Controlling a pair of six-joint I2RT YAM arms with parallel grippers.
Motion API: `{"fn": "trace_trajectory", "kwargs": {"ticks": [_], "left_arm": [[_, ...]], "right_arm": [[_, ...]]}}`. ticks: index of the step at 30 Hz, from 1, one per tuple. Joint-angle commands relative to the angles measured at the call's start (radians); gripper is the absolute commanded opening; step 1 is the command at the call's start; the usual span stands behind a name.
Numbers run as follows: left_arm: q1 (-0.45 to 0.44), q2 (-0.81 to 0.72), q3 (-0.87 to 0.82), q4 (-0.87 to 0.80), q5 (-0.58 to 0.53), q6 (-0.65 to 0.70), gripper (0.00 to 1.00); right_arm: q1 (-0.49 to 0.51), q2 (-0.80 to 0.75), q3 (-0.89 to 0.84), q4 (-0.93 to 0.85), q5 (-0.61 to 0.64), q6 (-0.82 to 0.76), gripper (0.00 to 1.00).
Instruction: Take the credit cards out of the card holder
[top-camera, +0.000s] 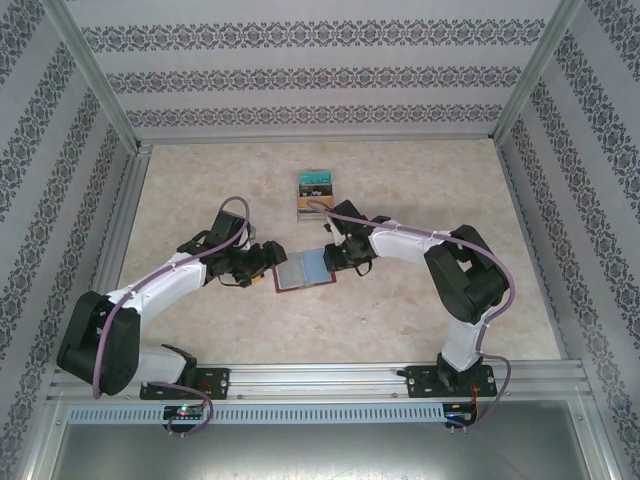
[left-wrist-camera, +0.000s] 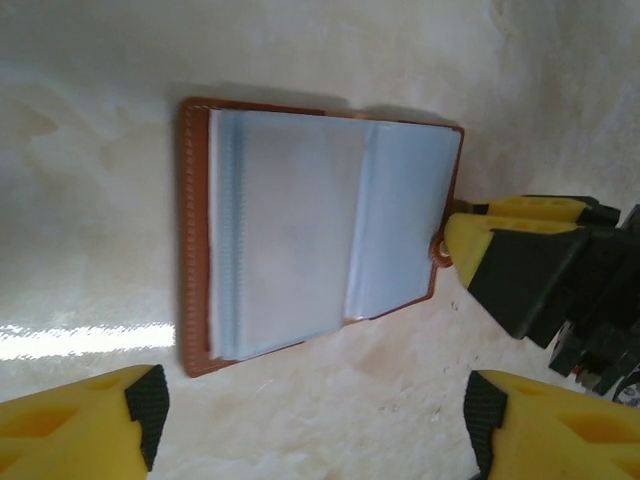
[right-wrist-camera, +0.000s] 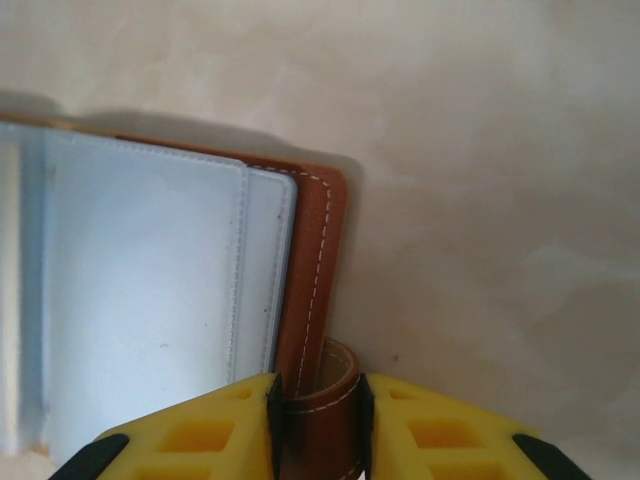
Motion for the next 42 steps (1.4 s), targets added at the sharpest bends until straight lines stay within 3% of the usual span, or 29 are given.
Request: {"fn": "trace_trajectory", "kwargs": {"ticks": [1, 4, 7, 42], "left_arm": [[0.012, 0.021, 0.006, 0.062, 0.031, 0.011, 0.73], [0.012, 0.045, -0.003, 0.098, 0.054, 0.004, 0.66], [0.011, 0.075, 0.005, 0.111, 0.065, 0.009, 0.65], [-0.007, 0.214, 0.019, 0.161, 0.081, 0.034, 0.66]], "right_arm": [[0.033, -0.02, -0.027, -0.007, -0.002, 0.074, 0.29], [0.038, -0.009, -0.025, -0.008, 0.002, 0.092, 0.29], [0.039, -0.006, -0.022, -0.005, 0.008, 0.1, 0.28], [0.052, 0.035, -0.01, 0.005, -0.008, 0.111, 0.28]]}}
